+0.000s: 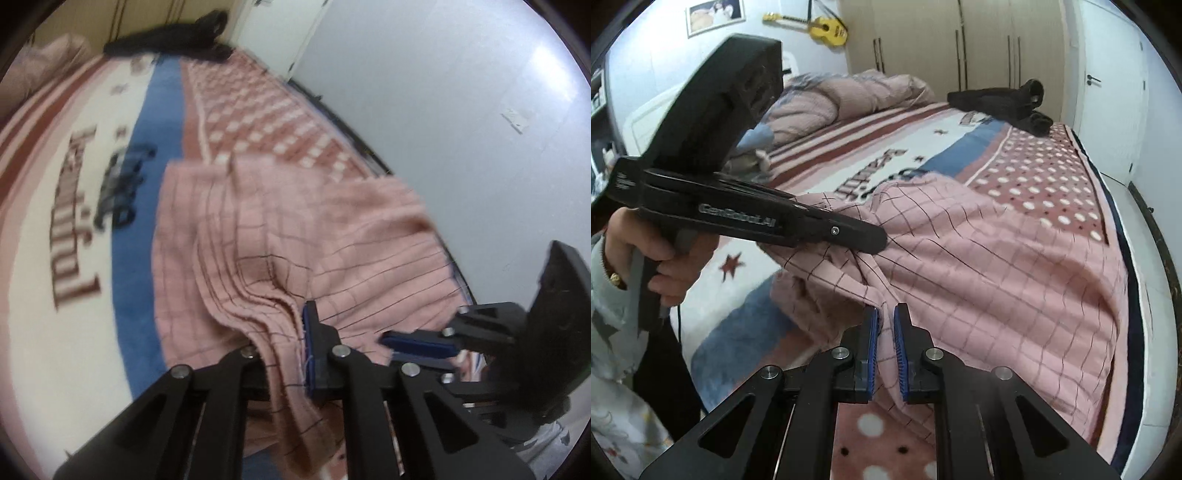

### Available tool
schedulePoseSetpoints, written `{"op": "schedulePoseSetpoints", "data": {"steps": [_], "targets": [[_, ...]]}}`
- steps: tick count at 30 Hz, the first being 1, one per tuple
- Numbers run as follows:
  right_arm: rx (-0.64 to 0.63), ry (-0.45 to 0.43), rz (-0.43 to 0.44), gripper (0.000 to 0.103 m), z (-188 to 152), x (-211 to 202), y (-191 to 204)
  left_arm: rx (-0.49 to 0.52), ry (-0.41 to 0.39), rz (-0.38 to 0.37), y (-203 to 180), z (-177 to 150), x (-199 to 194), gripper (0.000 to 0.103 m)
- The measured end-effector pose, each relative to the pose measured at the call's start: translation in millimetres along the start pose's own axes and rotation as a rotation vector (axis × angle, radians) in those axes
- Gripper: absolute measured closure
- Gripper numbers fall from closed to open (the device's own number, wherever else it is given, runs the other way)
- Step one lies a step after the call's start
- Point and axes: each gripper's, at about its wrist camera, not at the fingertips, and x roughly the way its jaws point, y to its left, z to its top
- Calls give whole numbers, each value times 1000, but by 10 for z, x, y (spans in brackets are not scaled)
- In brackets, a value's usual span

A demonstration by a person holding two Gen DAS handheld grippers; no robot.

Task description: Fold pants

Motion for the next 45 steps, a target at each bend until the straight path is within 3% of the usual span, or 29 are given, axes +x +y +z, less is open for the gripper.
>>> {"op": "schedulePoseSetpoints", "data": {"steps": [1, 4, 6, 8, 12, 16, 21, 26, 28, 33, 34, 36, 38, 40, 45], "targets": [[0, 12, -3, 95, -26, 32, 6, -9, 20, 16, 50, -44, 61, 91], [17, 21, 2, 83, -61, 19, -27, -18, 29, 27, 130, -113, 49, 74], [37, -11, 5, 76, -51, -130, -106, -9, -10, 49, 141, -93, -106, 54], [70, -58, -16, 69, -20, -333, -263, 27, -60, 80, 130, -19, -277, 50], [117, -97, -124, 68, 48, -548, -609, 48, -91, 50, 38, 149, -372, 50], [144, -93, -183, 68, 87, -496, -922, 87, -61, -15, -121, 273, -82, 49], [199, -49, -146, 68, 80, -174, -1290, 93, 15, 38, -87, 262, 351, 49], [257, -58, -161, 67, 81, 28, -1579, 106, 35, 59, -12, 220, 446, 49], [299, -58, -179, 51, 80, 61, -1693, 114, 39, 61, 1, 211, 466, 49], [405, -53, -157, 47, 112, 95, -1966, 87, 32, 41, 37, 229, 354, 45], [410, -53, -156, 47, 109, 68, -1968, 78, 18, 44, 53, 246, 298, 42], [417, -39, -160, 44, 71, -31, -1921, 67, -34, 53, 122, 279, 123, 24], [451, -11, -134, 36, -18, -110, -1878, 49, -57, 63, 219, 303, 13, 17], [486, 4, -70, 29, -151, -190, -1823, 8, -49, 56, 377, 307, -42, 16], [559, 36, 44, 29, -432, -178, -1683, -129, 6, -9, 679, 217, 106, 16]]}}
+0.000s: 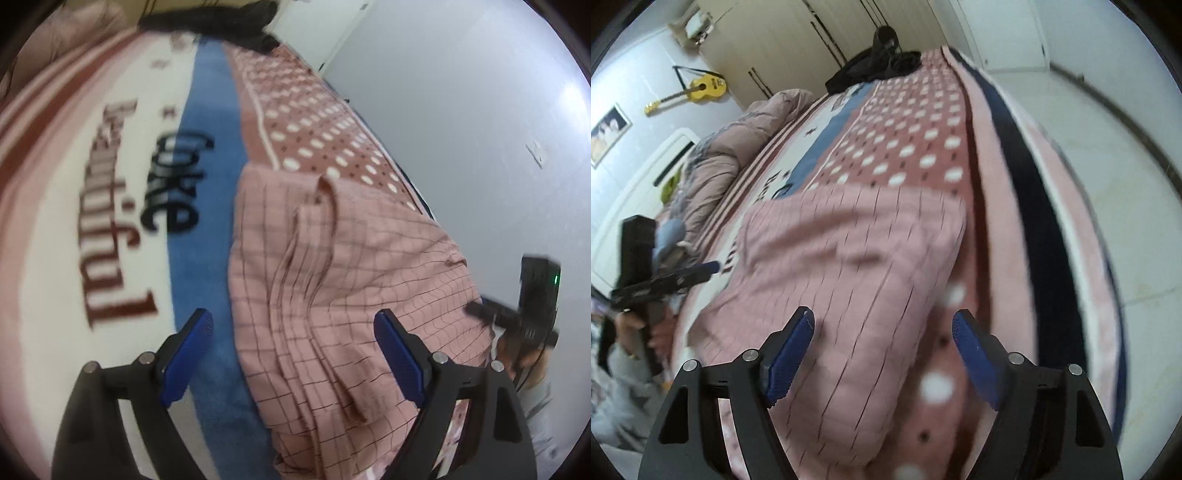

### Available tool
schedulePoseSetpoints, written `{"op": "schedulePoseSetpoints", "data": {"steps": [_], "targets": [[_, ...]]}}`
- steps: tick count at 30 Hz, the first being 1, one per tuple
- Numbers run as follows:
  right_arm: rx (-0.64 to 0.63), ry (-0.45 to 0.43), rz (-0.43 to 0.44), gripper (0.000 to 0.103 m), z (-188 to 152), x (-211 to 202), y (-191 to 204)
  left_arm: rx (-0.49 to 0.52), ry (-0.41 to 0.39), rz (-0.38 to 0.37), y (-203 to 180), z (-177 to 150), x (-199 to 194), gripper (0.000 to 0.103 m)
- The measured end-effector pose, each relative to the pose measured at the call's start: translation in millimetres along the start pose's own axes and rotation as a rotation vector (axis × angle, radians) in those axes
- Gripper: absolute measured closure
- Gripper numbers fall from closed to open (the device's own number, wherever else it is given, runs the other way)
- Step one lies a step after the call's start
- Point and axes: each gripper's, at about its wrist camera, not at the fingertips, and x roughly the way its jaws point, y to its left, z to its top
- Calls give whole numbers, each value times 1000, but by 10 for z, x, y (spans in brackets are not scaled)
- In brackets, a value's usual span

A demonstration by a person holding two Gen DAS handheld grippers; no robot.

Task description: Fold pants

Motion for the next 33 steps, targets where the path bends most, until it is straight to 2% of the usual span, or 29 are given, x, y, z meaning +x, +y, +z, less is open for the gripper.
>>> {"op": "schedulePoseSetpoints", "data": {"steps": [3, 5, 6, 7, 8, 9, 11, 14, 18, 21, 28, 33], "targets": [[1, 0, 2, 29, -125, 76, 31, -20, 35, -4, 8, -62, 184, 17], [24, -2, 22, 36, -138, 106, 40, -28, 31, -16, -12, -73, 254, 17], [42, 7, 53, 45, -141, 134, 51, -26, 32, -27, -43, -74, 281, 17], [50, 15, 64, 47, -145, 166, 78, -16, 39, -33, -95, -73, 310, 19], [48, 20, 61, 47, -145, 194, 103, 1, 45, -31, -152, -70, 333, 32], [36, 21, 49, 50, -137, 215, 137, 31, 52, -6, -235, -74, 360, 48], [27, 18, 38, 54, -140, 222, 179, 57, 42, 50, -317, -90, 346, 68], [16, -1, 38, 62, -140, 178, 221, 81, 11, 87, -366, -99, 281, 84], [-36, -24, 15, 78, -133, 106, 346, 135, -19, 111, -466, -111, 159, 91], [-86, -44, -25, 83, -115, 53, 476, 170, -52, 121, -536, -108, 31, 92], [-113, -94, -6, 85, -32, -167, 665, 203, -113, 102, -688, -57, -309, 93], [-159, -133, 25, 86, 60, -366, 978, 188, -193, 82, -705, 140, -673, 93]]}}
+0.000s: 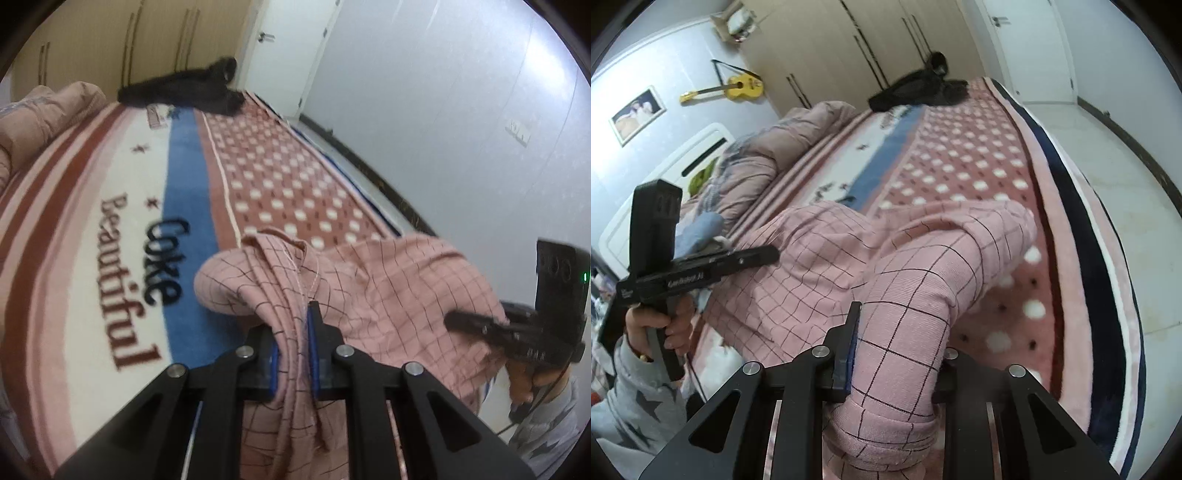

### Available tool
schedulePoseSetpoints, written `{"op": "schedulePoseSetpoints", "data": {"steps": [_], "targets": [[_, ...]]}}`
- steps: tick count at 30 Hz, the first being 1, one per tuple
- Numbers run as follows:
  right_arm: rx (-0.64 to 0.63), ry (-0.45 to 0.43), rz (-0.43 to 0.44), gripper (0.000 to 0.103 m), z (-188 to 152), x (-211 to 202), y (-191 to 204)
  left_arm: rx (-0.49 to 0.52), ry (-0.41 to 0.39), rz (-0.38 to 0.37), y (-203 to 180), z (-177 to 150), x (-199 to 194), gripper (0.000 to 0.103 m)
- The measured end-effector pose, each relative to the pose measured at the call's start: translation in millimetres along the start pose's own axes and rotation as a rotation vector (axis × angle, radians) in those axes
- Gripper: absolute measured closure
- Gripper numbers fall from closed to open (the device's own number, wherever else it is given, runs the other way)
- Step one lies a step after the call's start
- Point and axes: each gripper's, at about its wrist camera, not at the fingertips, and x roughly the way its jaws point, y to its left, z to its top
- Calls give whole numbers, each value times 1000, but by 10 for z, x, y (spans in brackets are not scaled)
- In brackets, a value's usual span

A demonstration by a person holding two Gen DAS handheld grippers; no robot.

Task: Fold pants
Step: 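Grasp the folded pink pants with the left tool while the right tool grasps them too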

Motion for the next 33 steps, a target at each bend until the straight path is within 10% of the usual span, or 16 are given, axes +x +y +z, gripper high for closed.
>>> {"op": "schedulePoseSetpoints", "data": {"steps": [15, 33], "targets": [[-186, -122, 146, 86, 701, -30, 1695, -48, -184, 149, 902, 418, -1728, 93], [-359, -50, 357, 86, 1283, 1815, 4439, -237, -262, 453, 3368, 231, -3389, 93]]}}
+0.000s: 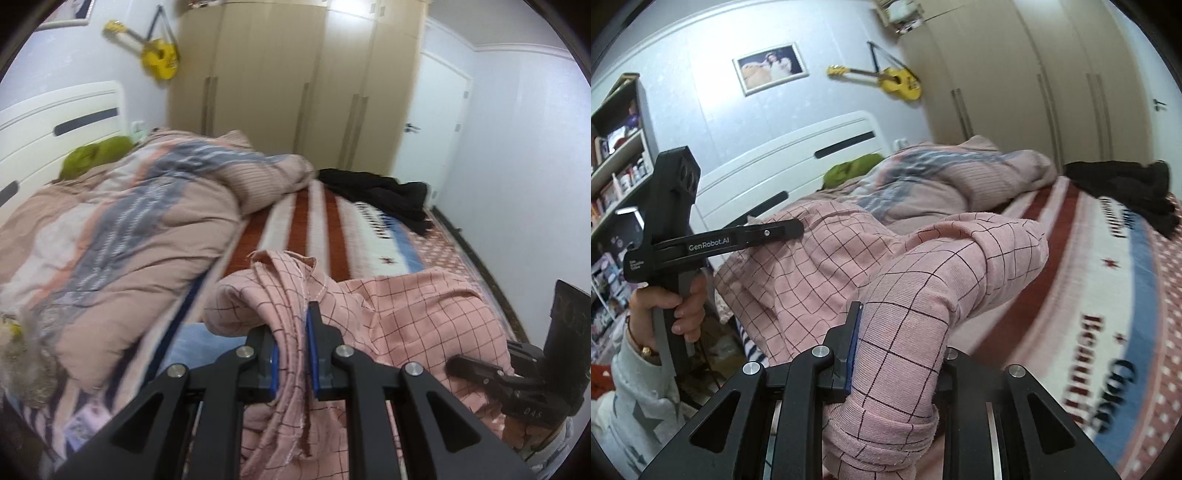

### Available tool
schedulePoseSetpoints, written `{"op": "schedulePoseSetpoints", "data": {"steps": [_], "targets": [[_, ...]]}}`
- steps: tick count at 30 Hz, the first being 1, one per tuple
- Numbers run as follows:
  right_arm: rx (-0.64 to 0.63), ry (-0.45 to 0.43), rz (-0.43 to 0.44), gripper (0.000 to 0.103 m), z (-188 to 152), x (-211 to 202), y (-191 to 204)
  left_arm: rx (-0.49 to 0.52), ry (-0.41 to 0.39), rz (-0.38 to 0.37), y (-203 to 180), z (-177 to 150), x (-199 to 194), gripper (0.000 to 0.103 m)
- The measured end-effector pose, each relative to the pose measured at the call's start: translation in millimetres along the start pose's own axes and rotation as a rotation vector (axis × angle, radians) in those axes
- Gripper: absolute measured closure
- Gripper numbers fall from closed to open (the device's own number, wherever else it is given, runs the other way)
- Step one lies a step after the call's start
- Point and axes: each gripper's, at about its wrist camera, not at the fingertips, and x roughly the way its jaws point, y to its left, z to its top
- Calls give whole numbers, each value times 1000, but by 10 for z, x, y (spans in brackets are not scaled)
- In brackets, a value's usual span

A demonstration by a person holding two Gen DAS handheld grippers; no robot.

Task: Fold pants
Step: 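Grasp the folded pink pants with the left tool while the right tool grasps them too, then carry the folded pants with both tools onto the clothes pile by the headboard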

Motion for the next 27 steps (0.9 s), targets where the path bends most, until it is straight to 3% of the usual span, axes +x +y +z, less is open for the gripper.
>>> {"op": "schedulePoseSetpoints", "data": {"steps": [5, 8, 14, 16, 17, 18, 19, 23, 27], "targets": [[45, 65, 36, 86, 32, 737, 73, -72, 49, 31, 659, -77, 352, 93], [53, 119, 39, 86, -125, 1082, 82, -124, 103, 2, 960, -293, 579, 93], [38, 167, -10, 85, -465, 1358, -46, -168, 159, 21, 1272, -721, 913, 92], [63, 172, -8, 80, -511, 1381, -122, -180, 171, 35, 1310, -812, 967, 86], [80, 180, -9, 78, -527, 1388, -164, -176, 172, 43, 1309, -842, 948, 79], [95, 189, -8, 70, -526, 1385, -194, -170, 173, 62, 1300, -859, 930, 66], [105, 194, -7, 67, -535, 1359, -215, -157, 172, 79, 1292, -857, 892, 62], [41, 182, -70, 63, -452, 1103, -150, -130, 128, 90, 1242, -732, 619, 58], [-17, 66, -148, 55, -298, 749, -28, -93, 33, 61, 989, -585, 340, 44]]}}
